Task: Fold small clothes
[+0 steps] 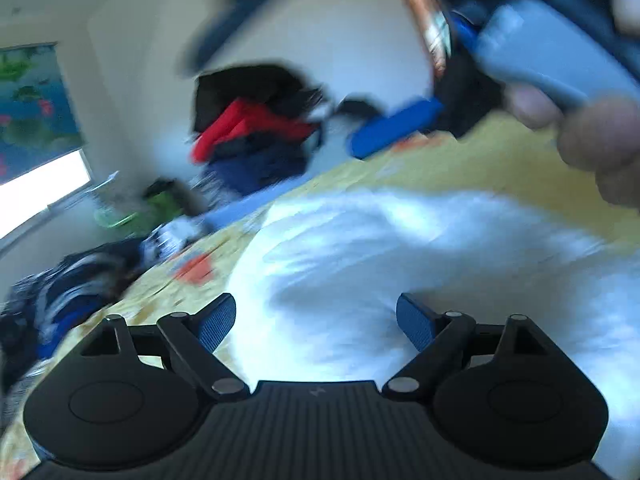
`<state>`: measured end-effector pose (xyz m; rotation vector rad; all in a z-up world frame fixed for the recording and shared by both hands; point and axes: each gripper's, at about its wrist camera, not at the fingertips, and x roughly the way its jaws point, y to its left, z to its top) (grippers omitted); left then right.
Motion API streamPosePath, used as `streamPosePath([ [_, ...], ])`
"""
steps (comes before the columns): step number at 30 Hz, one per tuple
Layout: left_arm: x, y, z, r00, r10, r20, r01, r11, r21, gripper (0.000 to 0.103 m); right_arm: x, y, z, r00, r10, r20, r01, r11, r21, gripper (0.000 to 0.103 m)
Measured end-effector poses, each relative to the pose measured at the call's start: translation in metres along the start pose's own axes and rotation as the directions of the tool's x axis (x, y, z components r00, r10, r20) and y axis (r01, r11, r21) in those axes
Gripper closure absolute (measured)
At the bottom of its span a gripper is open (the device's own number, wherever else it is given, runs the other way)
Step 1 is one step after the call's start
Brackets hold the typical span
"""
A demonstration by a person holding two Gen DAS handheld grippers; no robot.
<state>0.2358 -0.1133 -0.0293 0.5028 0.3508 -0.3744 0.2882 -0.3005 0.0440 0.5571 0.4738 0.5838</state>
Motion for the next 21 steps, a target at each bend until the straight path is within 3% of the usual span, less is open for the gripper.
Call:
streamPosePath([
  [4,0.021,-0.004,0.001,1.0,-0.019,0.001,0.019,1.0,-0.004,0.015,0.084,-0.019,0.009,0.985,-0.102,-0.141,0.097,0.994,-0.047,0.002],
  [6,0.027,-0.007,0.0,0.999,-0.034,-0.004,0.034,0.999,0.0,0.015,0.112,-0.031,0.002,0.955,-0.211,-0.207,0.185,0.973,-0.138,0.004],
  [9,0.036,-0.003,-0.005,0.996,-0.089,-0.021,0.087,0.993,-0.078,0.015,0.116,-0.058,-0.015,0.927,-0.299,-0.228,0.257,0.947,-0.194,0.006],
  [11,0.044,-0.003,-0.006,0.991,-0.133,-0.034,0.127,0.983,-0.131,0.015,0.109,-0.074,-0.023,0.926,-0.305,-0.221,0.265,0.945,-0.192,0.002],
  [14,0.054,-0.012,-0.006,0.99,-0.136,-0.041,0.13,0.984,-0.126,0.015,0.102,-0.1,-0.031,0.938,-0.272,-0.214,0.252,0.961,-0.117,0.001],
  [21,0.075,-0.011,-0.016,0.99,-0.139,-0.04,0.131,0.979,-0.158,0.014,0.118,-0.107,-0.041,0.927,-0.307,-0.218,0.274,0.947,-0.167,0.002],
])
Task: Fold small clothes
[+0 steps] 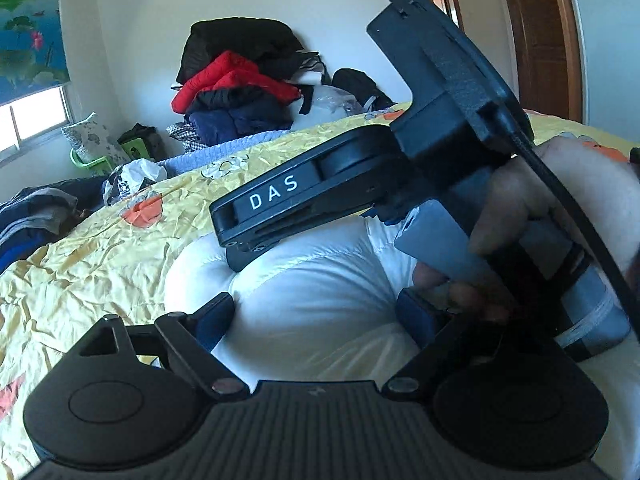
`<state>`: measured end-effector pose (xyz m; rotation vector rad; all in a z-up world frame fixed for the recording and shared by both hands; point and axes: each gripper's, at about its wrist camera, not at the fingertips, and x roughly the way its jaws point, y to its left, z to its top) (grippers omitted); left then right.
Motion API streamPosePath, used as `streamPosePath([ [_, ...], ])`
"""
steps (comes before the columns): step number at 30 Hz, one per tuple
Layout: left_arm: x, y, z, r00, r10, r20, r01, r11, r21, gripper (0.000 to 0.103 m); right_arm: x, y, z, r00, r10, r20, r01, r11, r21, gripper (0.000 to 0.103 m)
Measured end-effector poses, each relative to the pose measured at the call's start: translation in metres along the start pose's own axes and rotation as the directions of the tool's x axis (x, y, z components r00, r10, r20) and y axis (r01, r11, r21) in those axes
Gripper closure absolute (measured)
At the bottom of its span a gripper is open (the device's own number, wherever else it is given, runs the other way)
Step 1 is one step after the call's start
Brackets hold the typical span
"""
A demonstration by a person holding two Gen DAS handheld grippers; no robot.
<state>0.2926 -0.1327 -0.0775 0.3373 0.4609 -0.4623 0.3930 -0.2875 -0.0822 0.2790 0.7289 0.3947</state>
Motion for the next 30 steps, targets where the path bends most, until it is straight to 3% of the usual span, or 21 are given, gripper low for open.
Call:
streamPosePath([
  [5,-0.032,-0.003,-0.002,0.997,0.036,0.062,-0.036,0.999,0.003,0.013,-0.029,0.0,0.01,0.999,-0.001,0.042,-0.002,0.997,0.075,0.006],
  [8,-0.067,0.019,-0.003,0.991,0.051,0.124,-0.036,0.992,-0.123,0.012,-0.085,-0.002,0.015,0.989,0.042,0.145,-0.061,0.99,0.13,0.0],
  [10,-0.082,0.044,-0.01,0.995,0.021,0.095,0.007,0.96,-0.279,0.008,-0.121,-0.009,0.009,0.981,0.063,0.182,-0.084,0.99,0.113,0.0],
  [11,-0.084,0.06,-0.014,0.998,-0.015,0.055,0.034,0.927,-0.374,0.008,-0.137,-0.017,0.003,0.983,0.052,0.175,-0.072,0.991,0.11,0.0],
  [13,-0.08,0.083,-0.03,0.995,-0.095,-0.035,0.06,0.829,-0.555,0.008,-0.155,-0.038,-0.01,0.993,-0.017,0.12,0.001,0.991,0.137,0.0],
  [15,-0.075,0.095,-0.045,0.986,-0.157,-0.051,0.082,0.735,-0.674,0.008,-0.167,-0.063,-0.027,0.994,-0.1,0.052,0.088,0.978,0.189,0.004],
  [17,-0.069,0.101,-0.05,0.974,-0.223,-0.03,0.13,0.666,-0.734,0.008,-0.173,-0.084,-0.041,0.992,-0.123,0.01,0.116,0.96,0.255,0.007],
  [21,-0.041,0.097,-0.053,0.927,-0.375,-0.005,0.219,0.553,-0.804,0.008,-0.16,-0.103,-0.063,0.997,0.025,-0.078,0.008,0.917,0.398,0.007],
  [22,-0.032,0.095,-0.054,0.918,-0.397,-0.016,0.213,0.525,-0.824,0.007,-0.157,-0.101,-0.066,0.996,0.048,-0.073,-0.016,0.919,0.395,0.002],
  [24,-0.027,0.09,-0.06,0.899,-0.439,-0.017,0.212,0.468,-0.858,0.007,-0.149,-0.092,-0.069,0.992,0.095,-0.078,-0.061,0.93,0.363,0.004],
  [25,-0.026,0.086,-0.057,0.896,-0.443,-0.018,0.215,0.468,-0.857,0.007,-0.146,-0.087,-0.069,0.99,0.113,-0.086,-0.075,0.931,0.356,0.004],
  [27,-0.027,0.078,-0.051,0.903,-0.429,-0.032,0.21,0.505,-0.837,0.011,-0.137,-0.077,-0.069,0.982,0.154,-0.111,-0.108,0.934,0.34,0.008],
  [30,-0.032,0.081,-0.046,0.904,-0.426,-0.028,0.226,0.533,-0.816,0.033,-0.123,-0.052,-0.068,0.971,0.177,-0.163,-0.127,0.952,0.278,0.01],
])
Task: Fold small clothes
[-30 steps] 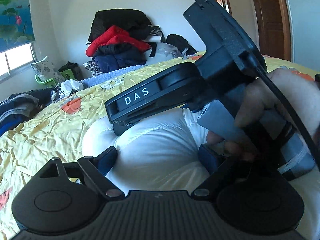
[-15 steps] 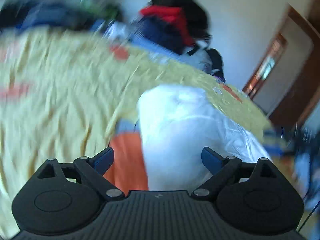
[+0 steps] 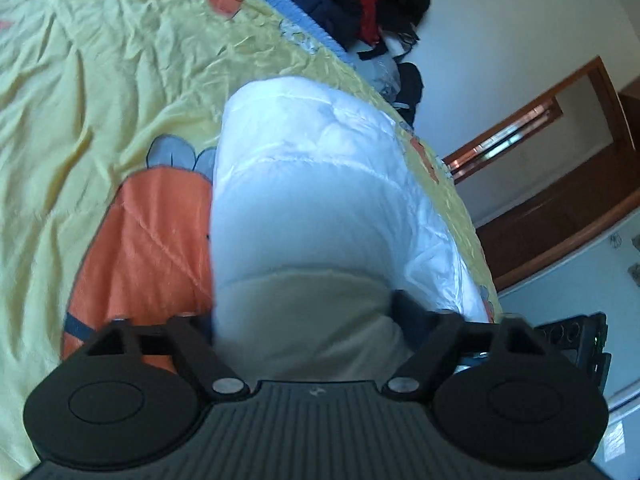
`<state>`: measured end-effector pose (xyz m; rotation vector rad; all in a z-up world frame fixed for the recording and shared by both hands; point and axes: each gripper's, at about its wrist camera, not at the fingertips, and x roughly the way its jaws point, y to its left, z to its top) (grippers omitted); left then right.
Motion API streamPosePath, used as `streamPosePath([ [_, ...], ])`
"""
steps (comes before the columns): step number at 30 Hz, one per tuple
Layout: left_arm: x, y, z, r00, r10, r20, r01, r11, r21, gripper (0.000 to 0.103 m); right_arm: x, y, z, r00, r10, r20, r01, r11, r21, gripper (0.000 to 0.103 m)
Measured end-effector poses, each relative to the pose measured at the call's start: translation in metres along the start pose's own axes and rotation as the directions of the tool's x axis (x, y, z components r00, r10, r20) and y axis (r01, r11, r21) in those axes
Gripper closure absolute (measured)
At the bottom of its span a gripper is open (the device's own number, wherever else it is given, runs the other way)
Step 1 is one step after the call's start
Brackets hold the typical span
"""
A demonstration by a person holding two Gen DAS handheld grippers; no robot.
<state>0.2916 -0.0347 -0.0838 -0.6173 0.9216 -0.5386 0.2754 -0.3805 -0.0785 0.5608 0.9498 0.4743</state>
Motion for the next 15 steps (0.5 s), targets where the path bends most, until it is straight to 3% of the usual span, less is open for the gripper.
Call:
streamPosePath([
  [2,-0.011,0.004,0.012,1.0,0.004,0.016,-0.004,1.0,0.0,0.038,0.009,0.012,0.0,1.0,0.015,-0.003,-0.015,1.0,-0.019,0.015],
  [5,-0.036,0.01,0.025,0.994,0.066,0.083,-0.069,0.997,0.036,0.038,0.024,0.033,0.007,0.997,0.072,0.002,-0.072,0.997,-0.034,0.035],
  [7,-0.052,0.019,0.035,0.988,0.098,0.123,-0.103,0.994,0.043,0.038,0.041,0.053,0.011,0.994,0.107,-0.002,-0.107,0.992,-0.071,0.039],
  [11,-0.064,0.045,0.042,0.976,0.179,0.127,-0.185,0.982,0.032,0.033,0.087,0.084,0.016,0.995,0.085,-0.052,-0.092,0.984,-0.151,0.039],
  [13,-0.064,0.057,0.036,0.972,0.187,0.145,-0.19,0.982,0.006,0.017,0.1,0.084,0.018,0.995,0.073,-0.063,-0.08,0.99,-0.118,0.031],
  [15,-0.069,0.06,0.026,0.959,0.21,0.189,-0.214,0.977,0.0,0.006,0.101,0.08,0.018,0.995,0.067,-0.069,-0.072,0.994,-0.079,0.013],
])
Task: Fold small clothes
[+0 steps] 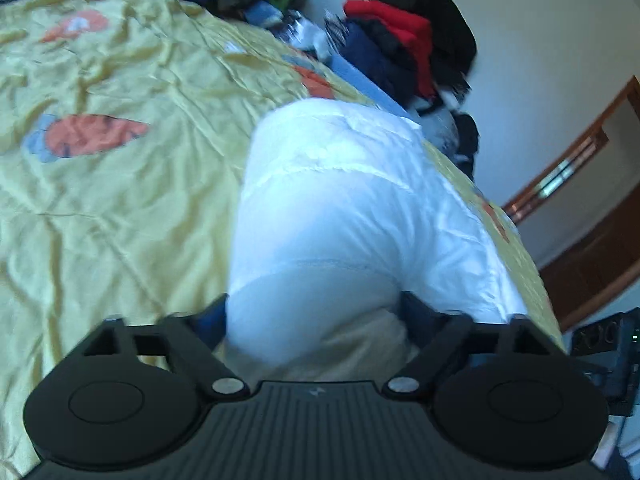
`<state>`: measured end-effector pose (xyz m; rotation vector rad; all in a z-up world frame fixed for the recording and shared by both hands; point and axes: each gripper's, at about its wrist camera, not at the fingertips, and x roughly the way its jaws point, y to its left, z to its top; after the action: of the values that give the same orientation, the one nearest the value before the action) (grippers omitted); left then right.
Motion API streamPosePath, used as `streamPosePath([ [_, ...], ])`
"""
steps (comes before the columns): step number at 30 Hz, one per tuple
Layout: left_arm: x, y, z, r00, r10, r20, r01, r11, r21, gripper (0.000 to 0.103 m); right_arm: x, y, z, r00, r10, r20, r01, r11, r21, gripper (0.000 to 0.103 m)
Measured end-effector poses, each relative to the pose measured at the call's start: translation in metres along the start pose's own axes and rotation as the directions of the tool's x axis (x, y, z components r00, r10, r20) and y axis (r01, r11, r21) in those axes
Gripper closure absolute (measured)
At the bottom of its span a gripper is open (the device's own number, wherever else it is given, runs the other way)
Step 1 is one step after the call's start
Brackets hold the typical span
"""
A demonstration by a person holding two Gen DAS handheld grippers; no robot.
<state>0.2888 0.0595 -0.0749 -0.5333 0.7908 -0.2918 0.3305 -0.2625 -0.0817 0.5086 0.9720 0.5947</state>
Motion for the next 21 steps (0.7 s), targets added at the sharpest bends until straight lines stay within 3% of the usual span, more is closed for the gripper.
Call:
streamPosePath([
  [3,-0.02,0.001,-0.003,0.998,0.02,0.055,-0.017,0.999,-0.05,0.007,-0.014,-0.005,-0.007,0.999,-0.015,0.03,0.015,0.999,0.031,0.011],
  [6,-0.072,-0.014,-0.01,0.976,0.057,0.208,-0.059,0.998,0.001,0.007,-0.044,-0.003,-0.016,0.986,-0.109,0.124,0.103,0.993,0.057,0.012],
  [8,-0.109,-0.035,-0.021,0.945,0.048,0.324,-0.092,0.988,0.123,0.007,-0.075,0.018,-0.028,0.941,-0.222,0.253,0.226,0.974,0.014,0.01],
  [9,-0.124,-0.046,-0.031,0.932,0.026,0.361,-0.1,0.977,0.189,0.007,-0.091,0.034,-0.037,0.906,-0.256,0.338,0.282,0.959,-0.03,0.01],
  [11,-0.147,-0.07,-0.061,0.914,-0.032,0.404,-0.126,0.925,0.359,0.007,-0.115,0.063,-0.056,0.837,-0.271,0.476,0.354,0.931,-0.093,0.006],
  [12,-0.151,-0.08,-0.079,0.908,-0.052,0.415,-0.155,0.88,0.448,0.007,-0.122,0.077,-0.065,0.818,-0.25,0.517,0.359,0.926,-0.119,0.003],
  [13,-0.151,-0.089,-0.097,0.909,-0.062,0.412,-0.188,0.822,0.538,0.007,-0.127,0.088,-0.071,0.82,-0.206,0.534,0.328,0.934,-0.144,0.001],
  [15,-0.138,-0.1,-0.127,0.93,-0.062,0.363,-0.214,0.712,0.669,0.007,-0.118,0.105,-0.076,0.888,-0.049,0.457,0.169,0.959,-0.226,0.001],
  [17,-0.123,-0.103,-0.145,0.953,-0.045,0.3,-0.199,0.652,0.731,0.007,-0.095,0.11,-0.074,0.934,0.039,0.355,0.055,0.967,-0.25,0.001],
  [19,-0.103,-0.096,-0.149,0.966,0.038,0.257,-0.221,0.637,0.739,0.007,-0.063,0.104,-0.069,0.959,-0.038,0.28,0.101,0.971,-0.215,0.001],
  [21,-0.083,-0.079,-0.143,0.964,0.148,0.22,-0.261,0.677,0.688,0.006,-0.044,0.083,-0.069,0.96,-0.147,0.238,0.188,0.969,-0.16,0.009],
])
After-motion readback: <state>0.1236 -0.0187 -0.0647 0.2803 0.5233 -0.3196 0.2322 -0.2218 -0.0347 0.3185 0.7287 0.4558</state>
